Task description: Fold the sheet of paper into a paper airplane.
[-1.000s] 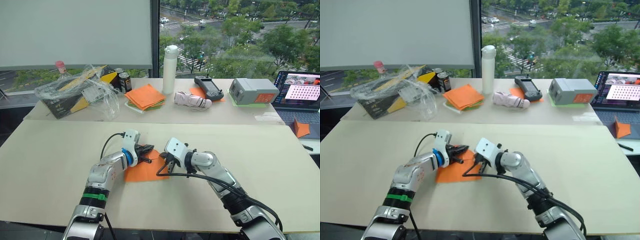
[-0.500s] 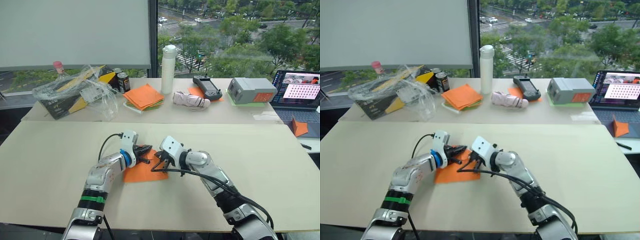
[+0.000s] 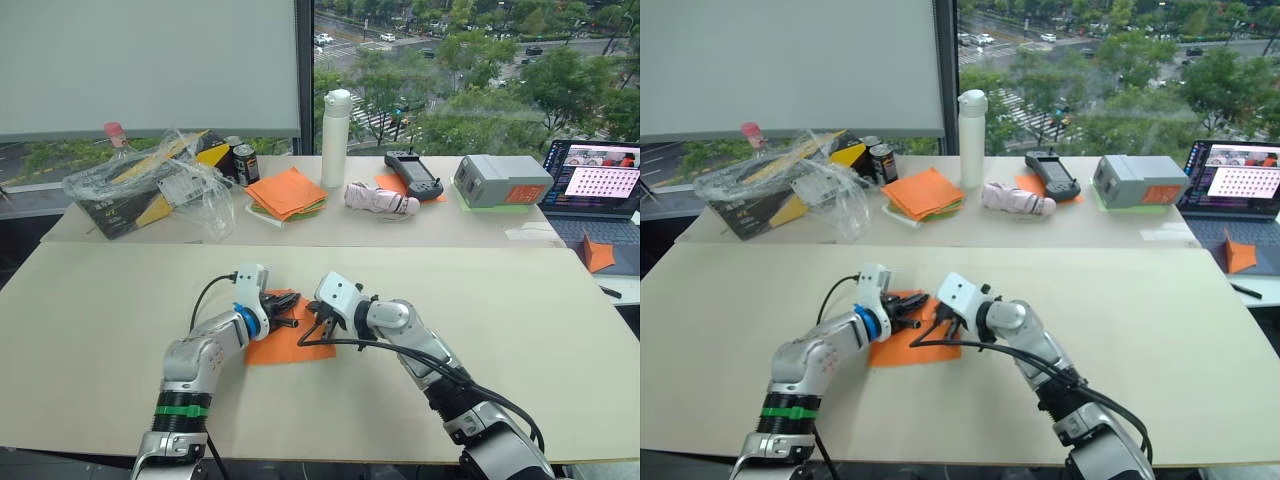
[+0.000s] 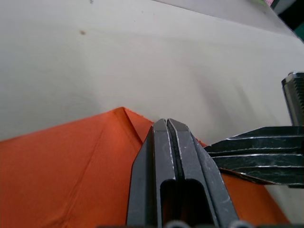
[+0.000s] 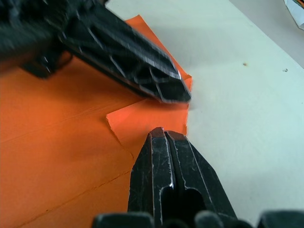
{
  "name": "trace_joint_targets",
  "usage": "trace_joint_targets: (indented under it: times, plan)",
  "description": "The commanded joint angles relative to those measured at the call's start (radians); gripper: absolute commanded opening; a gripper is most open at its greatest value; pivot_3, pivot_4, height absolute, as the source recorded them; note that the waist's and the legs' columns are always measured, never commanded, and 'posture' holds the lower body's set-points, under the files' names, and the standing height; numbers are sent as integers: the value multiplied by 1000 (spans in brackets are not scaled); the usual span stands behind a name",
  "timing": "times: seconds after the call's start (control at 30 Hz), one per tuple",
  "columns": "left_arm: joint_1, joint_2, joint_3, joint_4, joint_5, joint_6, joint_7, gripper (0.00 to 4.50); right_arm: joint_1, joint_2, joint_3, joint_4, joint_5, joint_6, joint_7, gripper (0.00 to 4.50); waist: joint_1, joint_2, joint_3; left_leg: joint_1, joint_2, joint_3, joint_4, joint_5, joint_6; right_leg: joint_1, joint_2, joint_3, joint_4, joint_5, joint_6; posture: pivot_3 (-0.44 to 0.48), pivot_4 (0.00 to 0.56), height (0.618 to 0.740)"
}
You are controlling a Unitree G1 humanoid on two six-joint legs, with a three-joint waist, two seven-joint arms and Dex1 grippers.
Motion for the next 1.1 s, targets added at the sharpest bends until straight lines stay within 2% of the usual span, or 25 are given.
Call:
trace_joint_targets:
  times: [0.03, 0.2, 0.43, 0.63, 1.1]
  plan:
    - [25, -1, 97, -128, -95, 85, 60, 0, 19, -9, 20, 8, -14, 8, 9, 10, 0, 0, 0, 0, 0, 0, 0, 0, 0, 0, 0, 0, 0, 0, 0, 0, 150, 740]
    - [94, -12, 236, -230, -212, 188, 155, 0, 29, -15, 20, 2, -16, 8, 9, 10, 0, 0, 0, 0, 0, 0, 0, 0, 0, 0, 0, 0, 0, 0, 0, 0, 150, 740]
    - [211, 7, 318, -264, -280, 220, 196, 0, 36, -12, 15, -8, -11, 12, 2, 10, 4, 0, 0, 0, 0, 0, 0, -2, 3, 0, 0, 1, -1, 0, 0, 0, 150, 740]
    - [227, 25, 306, -213, -267, 183, 198, 1798, 30, -9, 15, -2, -13, 10, 2, 0, 13, 0, 0, 0, 0, 0, -1, -2, 3, 0, 0, 1, -2, 0, 0, 0, 150, 740]
    - [92, 41, 251, -17, -231, 122, 192, 1798, 27, -11, 10, -3, -15, 14, -4, 0, 15, 0, 0, 1, 0, 1, -1, -2, 3, 0, 0, 1, -2, 0, 0, 0, 150, 740]
